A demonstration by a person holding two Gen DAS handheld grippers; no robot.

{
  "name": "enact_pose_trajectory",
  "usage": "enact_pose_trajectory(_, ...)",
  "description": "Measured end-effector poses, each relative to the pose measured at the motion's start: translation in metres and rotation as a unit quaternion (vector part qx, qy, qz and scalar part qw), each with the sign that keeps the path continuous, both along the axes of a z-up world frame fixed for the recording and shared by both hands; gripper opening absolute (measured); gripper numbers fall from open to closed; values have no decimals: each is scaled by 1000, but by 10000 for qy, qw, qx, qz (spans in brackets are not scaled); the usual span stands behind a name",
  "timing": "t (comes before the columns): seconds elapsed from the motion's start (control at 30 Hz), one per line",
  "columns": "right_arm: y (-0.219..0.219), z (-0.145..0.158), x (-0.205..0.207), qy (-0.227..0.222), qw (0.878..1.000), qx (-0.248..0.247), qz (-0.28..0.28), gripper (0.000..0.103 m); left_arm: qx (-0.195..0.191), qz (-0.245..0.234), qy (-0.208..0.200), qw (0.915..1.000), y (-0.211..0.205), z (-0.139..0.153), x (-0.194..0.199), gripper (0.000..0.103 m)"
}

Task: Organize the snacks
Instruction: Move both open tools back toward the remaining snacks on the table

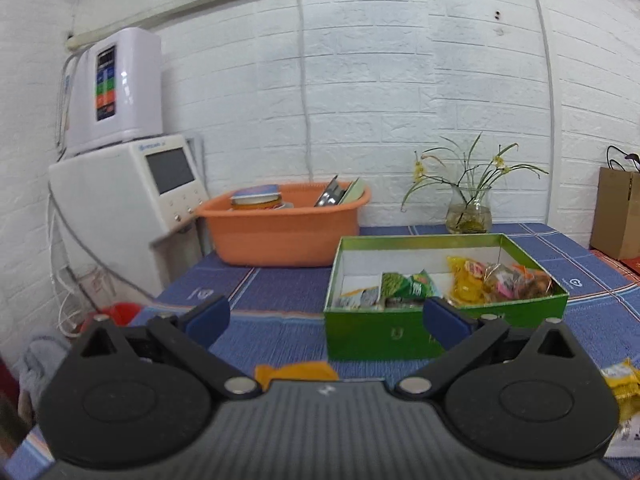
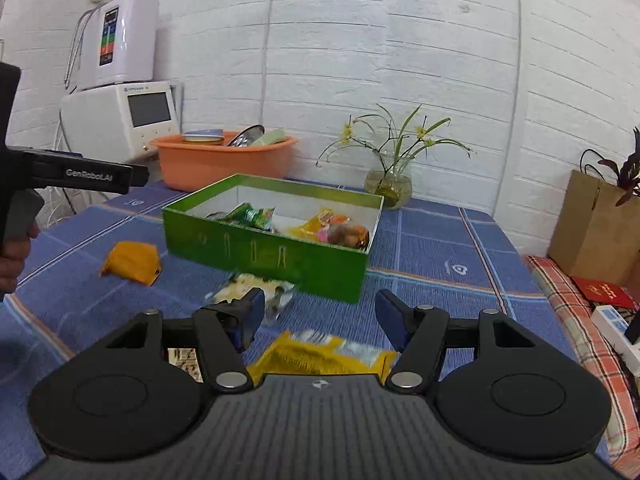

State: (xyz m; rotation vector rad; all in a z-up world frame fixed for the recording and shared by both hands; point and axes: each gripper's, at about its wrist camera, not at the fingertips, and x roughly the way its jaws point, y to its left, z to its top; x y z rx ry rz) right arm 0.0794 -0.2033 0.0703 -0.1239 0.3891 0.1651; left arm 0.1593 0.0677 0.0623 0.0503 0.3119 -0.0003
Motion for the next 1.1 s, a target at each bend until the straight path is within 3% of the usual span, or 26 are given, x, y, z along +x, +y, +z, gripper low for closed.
enact_pose_trajectory(0.13, 0, -10, -23, 116, 9995, 287, -106, 101, -444, 213, 452, 9978, 8, -25, -39, 102)
enact_pose_trajectory(0.37, 18, -19, -41, 187, 9985, 333, -383, 101, -215, -130, 970, 9950, -20, -48, -61, 103)
enact_pose_trajectory(0.57, 14, -33, -37, 548, 9951, 330, -757, 101, 278, -615, 826, 9943, -50, -50, -78, 103)
enact_pose_trajectory(0.77, 8, -37, -34, 953, 9869, 366, -1248, 101, 445, -843, 868, 9917, -63, -53, -83, 103)
enact_pose_trajectory(1.1, 9, -39, -38, 971, 9884, 361, -1108, 101, 620, -906, 1051, 9884, -74, -61, -86, 103)
